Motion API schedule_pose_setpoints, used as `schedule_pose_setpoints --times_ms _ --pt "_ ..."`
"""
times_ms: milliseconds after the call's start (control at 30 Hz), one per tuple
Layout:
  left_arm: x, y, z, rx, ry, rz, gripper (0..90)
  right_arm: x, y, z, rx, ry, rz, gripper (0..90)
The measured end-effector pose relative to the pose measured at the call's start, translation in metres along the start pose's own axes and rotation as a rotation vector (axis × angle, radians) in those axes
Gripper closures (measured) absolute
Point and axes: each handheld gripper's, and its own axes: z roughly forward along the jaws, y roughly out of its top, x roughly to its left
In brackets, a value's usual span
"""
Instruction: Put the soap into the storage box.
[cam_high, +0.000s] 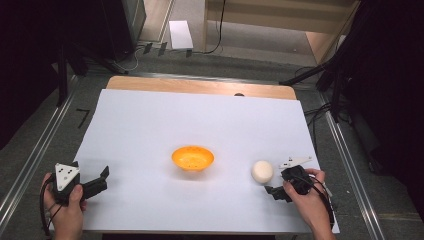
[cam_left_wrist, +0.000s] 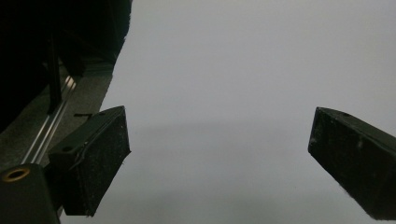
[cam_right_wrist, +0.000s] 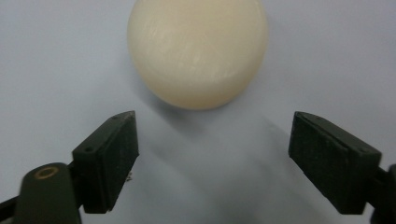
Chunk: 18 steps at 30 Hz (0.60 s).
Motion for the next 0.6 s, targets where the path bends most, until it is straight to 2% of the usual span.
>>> schedule_pose_setpoints --times_ms 33,267,467,600 --pt "0.000 0.000 0.000 -0.001 -0.002 0.001 5.8 0.001 0.002 0.001 -0.001 -0.008 -0.002 15.7" --pt "0.000 0.000 0.000 0.002 0.004 0.004 6.2 0.000 0.015 0.006 -0.013 0.019 -0.002 15.3" --pt "-0.001 0.000 0.000 0.002 0.005 0.010 6.5 -0.001 0.022 0.012 -0.002 0.035 -0.001 15.5" --pt "-0.001 0.000 0.001 0.004 0.006 0.011 6.6 0.002 0.029 0.015 -0.002 0.039 -0.001 18.3"
